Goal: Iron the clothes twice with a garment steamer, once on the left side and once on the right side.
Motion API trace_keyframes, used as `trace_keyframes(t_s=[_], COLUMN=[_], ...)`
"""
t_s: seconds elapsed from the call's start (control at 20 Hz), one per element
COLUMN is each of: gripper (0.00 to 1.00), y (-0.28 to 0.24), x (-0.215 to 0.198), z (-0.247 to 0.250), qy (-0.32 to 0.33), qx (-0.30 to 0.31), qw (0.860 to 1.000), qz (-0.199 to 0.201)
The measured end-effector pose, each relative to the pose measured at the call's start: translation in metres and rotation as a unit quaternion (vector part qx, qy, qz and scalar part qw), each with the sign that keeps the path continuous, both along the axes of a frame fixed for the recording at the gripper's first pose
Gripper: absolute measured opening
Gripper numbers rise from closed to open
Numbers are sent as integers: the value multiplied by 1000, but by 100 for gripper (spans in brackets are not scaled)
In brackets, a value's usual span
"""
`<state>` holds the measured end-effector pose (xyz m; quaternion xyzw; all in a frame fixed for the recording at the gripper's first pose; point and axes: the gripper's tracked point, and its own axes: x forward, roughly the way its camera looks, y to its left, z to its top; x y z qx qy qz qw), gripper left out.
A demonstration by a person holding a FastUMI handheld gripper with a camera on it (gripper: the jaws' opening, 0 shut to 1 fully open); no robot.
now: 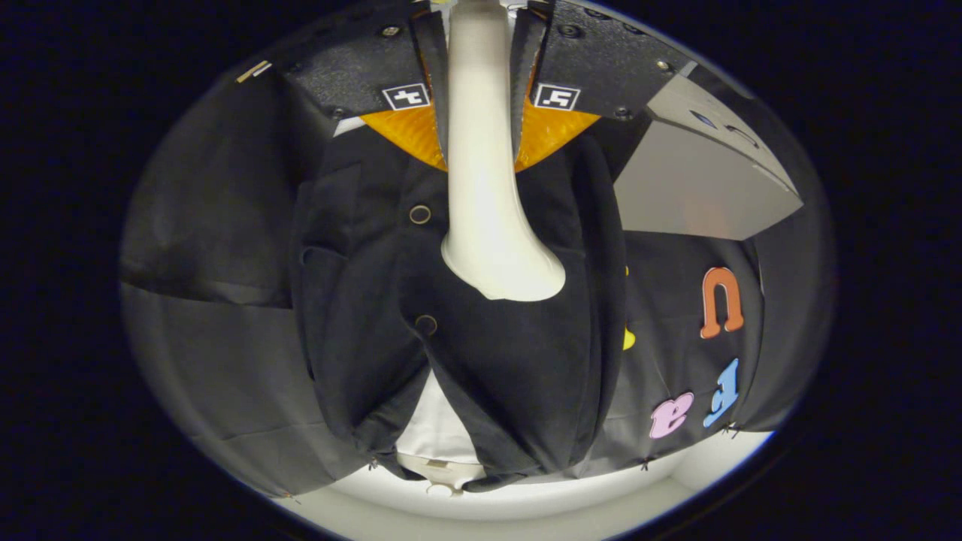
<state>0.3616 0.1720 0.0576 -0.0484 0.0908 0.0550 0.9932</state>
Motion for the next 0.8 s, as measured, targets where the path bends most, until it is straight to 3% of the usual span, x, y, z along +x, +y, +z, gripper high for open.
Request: trace_keyframes(t_s=[0.8], gripper=[37], y=[-22], x=[-11], z=[-103], qy=[104], qx=[-27], qw=[994], qz=[-39])
